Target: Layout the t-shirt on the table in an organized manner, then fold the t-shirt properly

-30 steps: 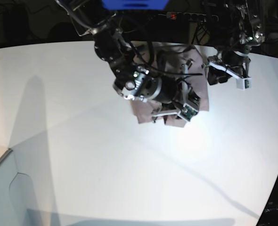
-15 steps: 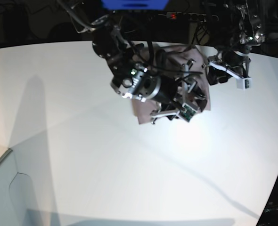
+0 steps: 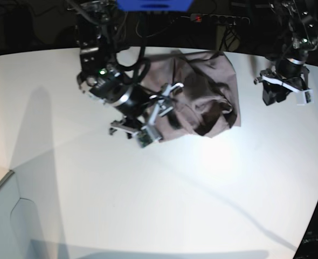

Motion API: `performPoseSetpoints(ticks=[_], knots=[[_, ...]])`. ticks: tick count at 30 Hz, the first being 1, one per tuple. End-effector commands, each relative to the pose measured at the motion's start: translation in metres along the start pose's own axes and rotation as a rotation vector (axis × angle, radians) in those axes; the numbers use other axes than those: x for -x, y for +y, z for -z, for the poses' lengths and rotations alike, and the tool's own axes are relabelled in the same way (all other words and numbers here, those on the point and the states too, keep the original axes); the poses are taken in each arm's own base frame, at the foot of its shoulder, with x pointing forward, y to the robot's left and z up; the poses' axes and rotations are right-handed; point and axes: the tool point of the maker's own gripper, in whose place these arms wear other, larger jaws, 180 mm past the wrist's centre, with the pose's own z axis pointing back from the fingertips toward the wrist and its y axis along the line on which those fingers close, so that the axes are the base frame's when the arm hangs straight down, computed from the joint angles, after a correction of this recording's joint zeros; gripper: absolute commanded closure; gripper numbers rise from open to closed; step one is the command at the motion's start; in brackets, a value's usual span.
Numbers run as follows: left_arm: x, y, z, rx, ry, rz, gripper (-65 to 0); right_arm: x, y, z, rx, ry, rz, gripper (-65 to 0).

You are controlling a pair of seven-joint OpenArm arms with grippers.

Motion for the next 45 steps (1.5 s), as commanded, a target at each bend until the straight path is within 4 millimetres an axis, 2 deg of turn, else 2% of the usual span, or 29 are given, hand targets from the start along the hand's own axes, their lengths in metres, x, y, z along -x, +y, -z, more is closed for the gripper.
performPoseSetpoints(ticks=[1,4,7,9,13,16,19,21,26,28,31,34,37,41,45], knots=[[-0.017,0.0,-0.002,0.007,-0.052,0.01,-23.4,-0.006,0.002,-0.002,-0.01,-0.032,0.006,-29.4],[-0.017,-0.001,-0.001,0.008,-0.053,0.007,-23.4,0.012,0.006,0.001,-0.023,0.007,0.034,-29.4],[-0.021,-0.003,-0.003,0.011,-0.064,0.015,-23.4,0.028,0.028,0.009,-0.083,0.05,0.043,-29.4],[-0.024,-0.004,-0.004,0.013,-0.071,0.021,-23.4,0.037,0.047,0.012,-0.131,0.074,0.041,-29.4],[-0.027,-0.003,-0.004,0.011,-0.077,0.025,-23.4,0.035,0.089,0.016,-0.237,0.081,-0.002,-29.4],[-0.033,0.011,-0.009,-0.027,-0.095,0.017,-23.4,0.038,0.124,0.014,-0.327,0.093,-0.052,-29.4],[-0.037,0.021,-0.013,-0.053,-0.108,0.011,-23.5,0.05,0.149,0.007,-0.408,0.12,-0.127,-29.4],[-0.037,0.021,-0.013,-0.055,-0.111,0.01,-23.5,0.054,0.154,0.004,-0.43,0.127,-0.152,-29.4],[-0.055,0.009,-0.02,-0.036,-0.144,0.048,-23.5,0.063,0.151,-0.004,-0.426,0.142,-0.155,-29.4],[-0.057,0.005,-0.021,-0.032,-0.117,0.062,-25.8,0.061,0.151,-0.007,-0.425,0.135,-0.157,-29.4],[-0.06,-0.008,-0.018,0.009,-0.081,0.046,-38.4,0.058,0.139,-0.01,-0.387,0.129,-0.143,-29.4],[-0.058,-0.016,-0.016,0.05,-0.055,-0.004,-49.9,0.053,0.112,-0.012,-0.31,0.115,-0.117,-29.4],[-0.055,-0.022,-0.017,0.08,-0.051,-0.041,-52.7,0.052,0.089,-0.02,-0.241,0.108,-0.088,-29.4],[-0.031,-0.044,-0.006,0.137,0.004,-0.082,-52.7,0.055,0.057,-0.025,-0.154,0.114,-0.061,-29.4],[0.005,-0.05,0.005,0.162,0.094,-0.134,-52.7,0.062,0.044,-0.029,-0.116,0.13,-0.039,-29.4]])
